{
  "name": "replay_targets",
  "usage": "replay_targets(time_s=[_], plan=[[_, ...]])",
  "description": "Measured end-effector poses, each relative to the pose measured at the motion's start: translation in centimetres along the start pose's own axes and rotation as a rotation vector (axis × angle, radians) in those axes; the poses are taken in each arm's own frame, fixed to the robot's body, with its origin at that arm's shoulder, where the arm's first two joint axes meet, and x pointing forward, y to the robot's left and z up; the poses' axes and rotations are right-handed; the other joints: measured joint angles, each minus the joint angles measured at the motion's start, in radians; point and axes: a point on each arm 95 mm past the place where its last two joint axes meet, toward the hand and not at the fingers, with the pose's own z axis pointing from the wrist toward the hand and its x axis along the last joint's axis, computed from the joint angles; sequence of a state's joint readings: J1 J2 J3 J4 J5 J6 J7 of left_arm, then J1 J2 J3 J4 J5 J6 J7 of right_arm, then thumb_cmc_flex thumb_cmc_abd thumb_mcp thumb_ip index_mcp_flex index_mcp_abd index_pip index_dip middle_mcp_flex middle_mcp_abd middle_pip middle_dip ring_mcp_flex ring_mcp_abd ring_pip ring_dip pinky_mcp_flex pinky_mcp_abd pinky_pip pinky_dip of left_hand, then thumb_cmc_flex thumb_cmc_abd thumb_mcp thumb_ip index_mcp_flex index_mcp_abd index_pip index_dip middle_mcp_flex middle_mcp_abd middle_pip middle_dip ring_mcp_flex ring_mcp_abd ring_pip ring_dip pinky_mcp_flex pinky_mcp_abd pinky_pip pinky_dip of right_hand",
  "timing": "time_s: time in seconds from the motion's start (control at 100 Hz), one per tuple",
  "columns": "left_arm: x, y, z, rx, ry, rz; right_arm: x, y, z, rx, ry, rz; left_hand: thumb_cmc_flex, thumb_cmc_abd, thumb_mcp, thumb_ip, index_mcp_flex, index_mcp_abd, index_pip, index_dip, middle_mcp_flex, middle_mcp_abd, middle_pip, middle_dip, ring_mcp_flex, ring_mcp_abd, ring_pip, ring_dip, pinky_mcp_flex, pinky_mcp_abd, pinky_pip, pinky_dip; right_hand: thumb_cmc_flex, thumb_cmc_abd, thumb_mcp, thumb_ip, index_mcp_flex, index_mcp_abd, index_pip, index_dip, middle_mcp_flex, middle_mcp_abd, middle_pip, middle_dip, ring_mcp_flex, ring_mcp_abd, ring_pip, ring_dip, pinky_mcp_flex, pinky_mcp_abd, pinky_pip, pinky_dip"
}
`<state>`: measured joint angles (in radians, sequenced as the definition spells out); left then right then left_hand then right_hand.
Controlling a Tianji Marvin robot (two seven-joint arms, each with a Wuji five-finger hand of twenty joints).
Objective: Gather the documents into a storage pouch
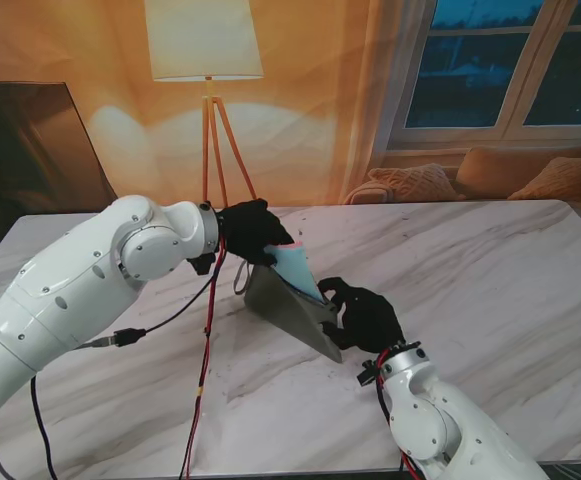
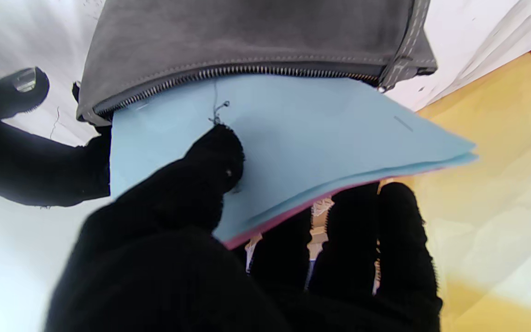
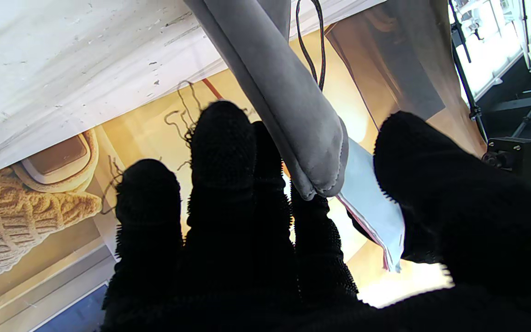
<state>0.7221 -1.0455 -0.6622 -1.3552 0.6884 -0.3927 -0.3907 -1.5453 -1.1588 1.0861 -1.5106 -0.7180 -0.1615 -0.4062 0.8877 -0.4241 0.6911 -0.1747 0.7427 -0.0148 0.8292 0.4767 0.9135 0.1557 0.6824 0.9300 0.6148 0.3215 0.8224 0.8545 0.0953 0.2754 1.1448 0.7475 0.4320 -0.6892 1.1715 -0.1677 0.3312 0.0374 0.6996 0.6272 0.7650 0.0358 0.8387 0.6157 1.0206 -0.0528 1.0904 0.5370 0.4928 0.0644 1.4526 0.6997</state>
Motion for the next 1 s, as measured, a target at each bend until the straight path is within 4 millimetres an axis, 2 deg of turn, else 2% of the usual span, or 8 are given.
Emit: replay_targets(time_s=[0.06,0.29,0.39,0.52,0.65,0.77,0.9,1.0], plan=[[0.0,0.0,0.1,0.021,0.006,0.000,0.0,0.0,0.0,0.002,0.000,0.001,0.026,0.000,-0.005,-0.016,0.003,0.000,0.000,-0.002,0.012,0.001,-0.005,-0.013,0.018,-0.001,0.010,-0.011,0.016,0.007,0.013,0.000,0.000,0.000,-0.010,0.000,0.000,0.000,0.000,0.000,0.000,0.000,0.000,0.000,0.000,0.000,0.000,0.000,0.000,0.000,0.000,0.000],[0.1,0.1,0.5,0.033,0.021,-0.020,0.1,-0.1,0.0,0.004,0.001,0.004,0.036,0.000,-0.005,-0.016,0.004,-0.003,-0.011,-0.013,0.012,0.001,-0.024,-0.029,0.018,-0.001,0.008,-0.031,0.023,0.008,0.020,0.000,0.000,0.001,-0.011,0.000,0.000,-0.001,0.000,0.000,0.000,0.002,0.000,0.000,0.000,0.000,0.000,0.000,-0.002,0.000,0.000,0.000],[0.0,0.2,0.8,0.045,0.026,-0.029,0.1,-0.1,0.0,0.004,0.001,0.005,0.109,0.025,-0.097,-0.016,-0.003,-0.010,0.009,-0.022,0.053,0.001,-0.008,-0.067,0.069,0.001,0.038,-0.054,0.059,0.022,0.057,-0.002,0.000,0.001,-0.011,0.000,0.000,-0.001,0.000,0.000,-0.001,0.002,0.000,0.000,0.000,0.000,0.000,0.000,-0.002,0.000,0.000,0.000],[0.3,0.3,1.2,0.000,0.049,-0.047,0.1,-0.1,0.0,0.008,0.001,0.008,0.135,0.036,-0.172,-0.016,-0.006,-0.010,0.034,0.010,0.053,0.010,0.132,-0.059,0.107,0.000,0.153,0.032,0.073,0.029,0.092,-0.002,0.000,0.001,-0.021,0.000,0.000,-0.002,0.000,0.000,-0.001,0.002,0.000,0.000,-0.001,0.000,0.000,0.000,-0.004,0.000,0.000,0.000],[0.4,0.1,1.2,-0.032,0.054,-0.032,0.1,-0.1,0.0,0.012,-0.006,0.006,0.133,0.035,-0.176,-0.016,-0.007,-0.010,0.040,0.037,0.053,0.026,0.227,-0.029,0.108,0.000,0.232,0.116,0.073,0.029,0.101,-0.002,0.000,0.001,-0.021,0.000,0.000,-0.003,-0.004,0.000,-0.021,0.002,-0.011,-0.001,-0.035,0.000,0.000,0.000,-0.012,0.000,0.000,0.000],[0.6,0.1,1.4,-0.059,0.065,-0.032,0.1,-0.2,0.0,0.020,-0.017,0.005,0.091,0.031,-0.138,-0.016,-0.019,-0.010,0.064,0.049,0.065,0.028,0.303,0.010,0.109,0.000,0.276,0.165,0.073,0.020,0.101,0.000,-0.001,0.001,-0.027,0.000,0.000,-0.003,-0.024,-0.003,-0.042,0.007,-0.015,-0.001,-0.050,0.002,0.000,0.000,-0.024,0.000,0.000,0.000],[0.6,0.2,1.7,-0.075,0.072,-0.037,0.1,-0.2,0.0,0.025,-0.023,0.008,0.049,0.007,-0.063,-0.016,-0.018,-0.010,0.076,0.050,0.078,0.029,0.343,0.035,0.119,0.003,0.308,0.187,0.073,0.015,0.103,0.002,-0.001,0.001,-0.027,0.000,0.000,-0.010,-0.028,-0.014,-0.052,0.009,-0.022,-0.001,-0.050,0.002,0.000,0.000,-0.031,0.000,-0.001,0.000],[0.6,0.5,1.9,-0.092,0.075,-0.035,0.0,-0.2,0.0,0.028,-0.027,0.007,0.030,0.002,-0.033,-0.002,-0.018,-0.008,0.077,0.048,0.078,0.029,0.357,0.045,0.119,0.004,0.320,0.188,0.073,0.013,0.103,0.011,-0.001,0.001,-0.027,0.000,0.000,-0.016,-0.029,-0.016,-0.052,0.009,-0.024,-0.001,-0.053,0.002,-0.001,0.000,-0.032,0.000,-0.002,0.000]])
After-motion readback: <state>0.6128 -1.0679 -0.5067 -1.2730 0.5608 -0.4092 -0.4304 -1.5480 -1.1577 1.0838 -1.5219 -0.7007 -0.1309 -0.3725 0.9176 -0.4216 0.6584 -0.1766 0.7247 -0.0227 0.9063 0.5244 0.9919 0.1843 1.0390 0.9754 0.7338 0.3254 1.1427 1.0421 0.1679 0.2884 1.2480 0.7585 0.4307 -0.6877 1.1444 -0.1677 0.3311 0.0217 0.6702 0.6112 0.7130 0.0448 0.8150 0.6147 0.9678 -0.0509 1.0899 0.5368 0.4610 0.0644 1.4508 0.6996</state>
